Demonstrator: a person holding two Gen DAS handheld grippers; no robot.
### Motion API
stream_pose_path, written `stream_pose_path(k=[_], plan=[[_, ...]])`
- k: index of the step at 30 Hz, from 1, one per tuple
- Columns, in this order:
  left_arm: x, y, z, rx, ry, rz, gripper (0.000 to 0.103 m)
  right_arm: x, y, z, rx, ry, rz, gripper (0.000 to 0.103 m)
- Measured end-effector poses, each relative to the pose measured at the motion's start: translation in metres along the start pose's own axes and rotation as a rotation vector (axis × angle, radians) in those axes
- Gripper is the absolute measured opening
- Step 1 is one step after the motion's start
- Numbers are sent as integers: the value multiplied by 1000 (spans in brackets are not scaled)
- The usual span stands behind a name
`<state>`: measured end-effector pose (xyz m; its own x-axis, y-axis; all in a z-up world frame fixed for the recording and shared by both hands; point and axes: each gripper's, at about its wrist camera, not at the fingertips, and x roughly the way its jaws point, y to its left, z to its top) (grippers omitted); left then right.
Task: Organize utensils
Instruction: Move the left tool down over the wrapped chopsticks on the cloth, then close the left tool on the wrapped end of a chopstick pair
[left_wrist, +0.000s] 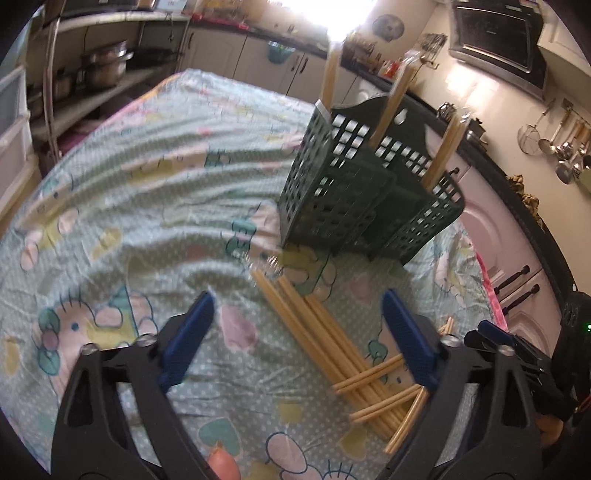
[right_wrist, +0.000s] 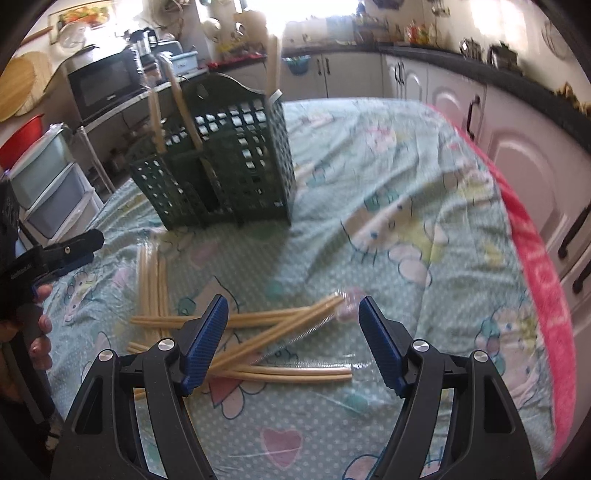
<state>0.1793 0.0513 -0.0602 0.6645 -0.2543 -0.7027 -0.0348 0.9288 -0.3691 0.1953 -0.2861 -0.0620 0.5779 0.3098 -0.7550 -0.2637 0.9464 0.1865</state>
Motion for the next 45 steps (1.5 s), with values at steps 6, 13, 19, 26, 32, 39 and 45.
stream_pose_path(k=[6,13,19,26,32,39,45], plan=[[18,14,-3,-77,92,-38,51,16,-15,0,86,59,24,61],[39,25,-2,-140,158,-71,42,34,-32,2,194,115,58,49],[49,33,10,-180,163,-71,35,39,-41,6,238,110,69,40],[57,53,23,-267,157,-81,22,40,-50,10,263,104,78,31],[62,62,24,-305,149,-91,9,39,-56,12,274,97,79,21],[63,69,26,-320,148,-114,4,34,-58,14,262,87,76,9],[55,75,27,-327,121,-129,3,28,-52,19,226,61,76,2]])
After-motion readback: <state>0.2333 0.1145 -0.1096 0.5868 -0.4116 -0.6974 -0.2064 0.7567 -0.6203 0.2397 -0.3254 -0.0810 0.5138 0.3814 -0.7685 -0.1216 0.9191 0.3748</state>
